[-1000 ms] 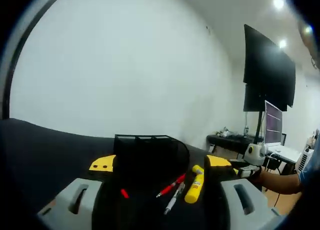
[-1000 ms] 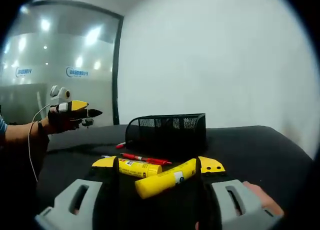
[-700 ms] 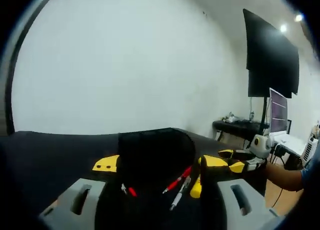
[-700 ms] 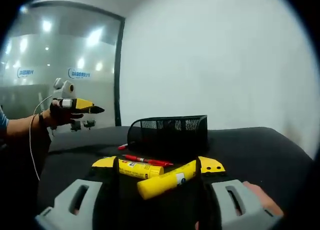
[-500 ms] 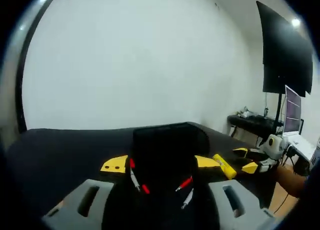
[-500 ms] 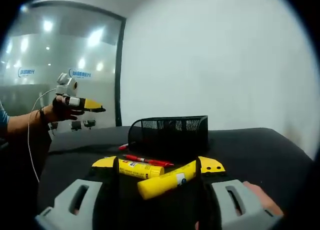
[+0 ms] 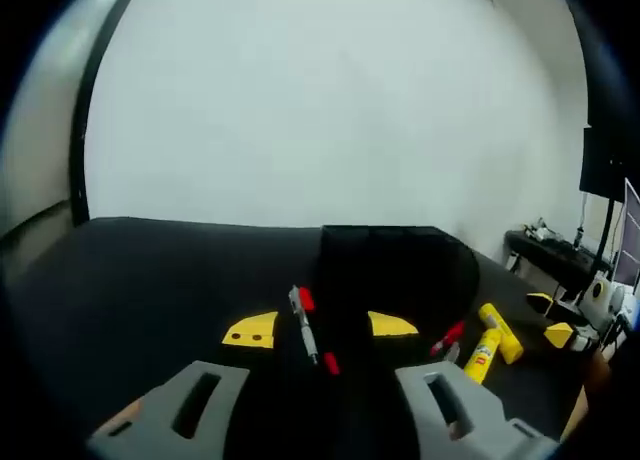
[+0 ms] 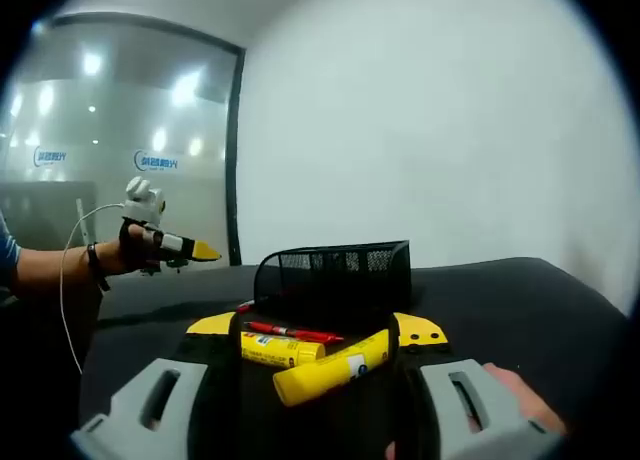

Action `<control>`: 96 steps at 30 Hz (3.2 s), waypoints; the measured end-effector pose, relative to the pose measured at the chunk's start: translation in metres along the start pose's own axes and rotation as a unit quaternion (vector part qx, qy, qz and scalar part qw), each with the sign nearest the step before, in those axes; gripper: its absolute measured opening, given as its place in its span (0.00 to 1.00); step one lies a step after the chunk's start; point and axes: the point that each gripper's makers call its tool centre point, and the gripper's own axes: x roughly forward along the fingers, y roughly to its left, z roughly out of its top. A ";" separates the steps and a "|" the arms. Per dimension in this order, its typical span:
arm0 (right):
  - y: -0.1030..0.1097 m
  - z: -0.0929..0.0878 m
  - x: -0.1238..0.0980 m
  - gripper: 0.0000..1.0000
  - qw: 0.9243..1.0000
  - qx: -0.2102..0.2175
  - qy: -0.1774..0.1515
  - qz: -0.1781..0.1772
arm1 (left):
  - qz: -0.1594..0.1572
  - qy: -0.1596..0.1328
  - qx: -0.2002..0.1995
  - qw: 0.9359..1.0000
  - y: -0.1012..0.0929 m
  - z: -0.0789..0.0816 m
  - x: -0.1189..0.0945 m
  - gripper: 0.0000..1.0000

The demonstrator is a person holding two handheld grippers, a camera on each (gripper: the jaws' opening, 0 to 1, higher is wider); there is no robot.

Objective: Pick up pens and glue sticks and place them into the holder.

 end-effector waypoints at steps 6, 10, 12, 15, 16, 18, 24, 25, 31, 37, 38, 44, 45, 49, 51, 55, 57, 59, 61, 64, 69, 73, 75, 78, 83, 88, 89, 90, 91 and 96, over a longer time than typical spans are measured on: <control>0.000 0.000 0.000 0.55 1.000 0.000 0.000 0.000 | 0.013 0.024 -0.011 1.000 0.008 -0.021 0.016 0.30; 0.000 0.001 0.000 0.55 1.000 0.001 -0.002 0.000 | 0.034 0.031 -0.002 0.999 0.014 -0.032 0.024 0.28; 0.000 0.001 0.000 0.55 1.000 0.002 -0.003 0.000 | 0.041 0.031 0.000 0.999 0.016 -0.034 0.028 0.28; 0.000 0.002 0.000 0.55 1.000 0.002 -0.004 0.000 | 0.040 0.036 0.001 0.999 0.013 -0.039 0.032 0.28; 0.000 0.002 0.000 0.55 1.000 0.002 -0.004 0.000 | 0.041 0.040 0.004 0.998 0.012 -0.041 0.034 0.28; 0.000 0.002 0.000 0.55 1.000 0.002 -0.005 0.000 | 0.042 0.043 0.010 0.998 0.010 -0.044 0.037 0.28; 0.000 0.003 0.000 0.55 1.000 0.003 -0.009 0.001 | 0.047 0.050 0.019 0.997 0.009 -0.049 0.041 0.28; 0.000 0.003 0.000 0.55 1.000 0.003 -0.009 0.001 | 0.047 0.046 0.020 0.998 0.010 -0.047 0.041 0.28; 0.001 0.002 0.000 0.55 1.000 0.000 -0.006 0.002 | 0.055 0.037 0.016 0.998 0.016 -0.046 0.045 0.27; 0.000 0.003 0.000 0.55 1.000 0.003 -0.010 0.002 | 0.052 0.044 0.014 0.998 0.013 -0.051 0.050 0.27; 0.001 0.003 0.000 0.55 1.000 0.002 -0.008 0.002 | 0.052 0.044 0.014 0.998 0.013 -0.052 0.051 0.27; 0.001 0.003 0.000 0.55 1.000 0.002 -0.008 0.002 | 0.050 0.041 0.015 0.998 0.010 -0.053 0.055 0.27; 0.001 0.003 0.000 0.55 1.000 0.002 -0.008 0.002 | 0.051 0.041 0.017 0.998 0.010 -0.052 0.056 0.27; 0.001 0.003 0.001 0.55 1.000 0.002 -0.008 0.002 | 0.052 0.043 0.017 0.998 0.012 -0.052 0.058 0.27; 0.001 0.003 0.001 0.55 1.000 0.002 -0.009 0.003 | 0.051 0.044 0.015 0.998 0.013 -0.051 0.059 0.27; 0.001 0.003 0.001 0.55 1.000 0.001 -0.009 0.003 | 0.050 0.045 0.015 0.998 0.013 -0.051 0.060 0.27; 0.001 0.004 0.000 0.55 1.000 0.002 -0.010 0.003 | 0.050 0.046 0.016 0.998 0.012 -0.052 0.061 0.27; 0.001 0.004 0.000 0.55 1.000 0.003 -0.011 0.003 | 0.049 0.047 0.018 0.998 0.011 -0.052 0.061 0.27; 0.001 0.004 0.000 0.55 1.000 0.002 -0.011 0.003 | 0.048 0.048 0.020 0.998 0.010 -0.053 0.062 0.27; 0.001 0.004 0.000 0.55 1.000 0.002 -0.010 0.004 | 0.049 0.047 0.021 0.997 0.010 -0.055 0.063 0.27; 0.001 0.005 0.000 0.55 1.000 0.002 -0.014 0.005 | 0.050 0.048 0.022 0.997 0.010 -0.055 0.062 0.27; 0.002 0.006 -0.001 0.55 1.000 0.004 -0.016 0.007 | 0.053 0.047 0.030 0.997 0.014 -0.056 0.062 0.27; 0.002 0.005 0.000 0.55 1.000 0.001 -0.014 0.008 | 0.053 0.045 0.022 0.997 0.017 -0.057 0.062 0.27; 0.003 0.006 0.000 0.55 1.000 0.000 -0.015 0.008 | 0.052 0.051 0.023 0.997 0.016 -0.060 0.064 0.27; 0.002 0.007 -0.001 0.55 1.000 0.002 -0.017 0.007 | 0.054 0.057 0.027 0.997 0.016 -0.062 0.066 0.27; 0.003 0.006 0.000 0.55 1.000 0.000 -0.015 0.008 | 0.061 0.053 0.028 0.996 0.019 -0.061 0.065 0.21; 0.003 0.006 0.000 0.55 1.000 0.000 -0.015 0.008 | 0.061 0.052 0.025 0.996 0.020 -0.061 0.064 0.21; 0.003 0.006 0.000 0.55 1.000 0.000 -0.016 0.008 | 0.060 0.054 0.023 0.996 0.020 -0.062 0.064 0.22; 0.003 0.006 0.000 0.55 1.000 0.001 -0.016 0.008 | 0.059 0.054 0.023 0.997 0.020 -0.062 0.065 0.22; 0.003 0.007 -0.001 0.55 1.000 0.001 -0.017 0.008 | 0.052 0.057 0.030 0.997 0.016 -0.063 0.065 0.22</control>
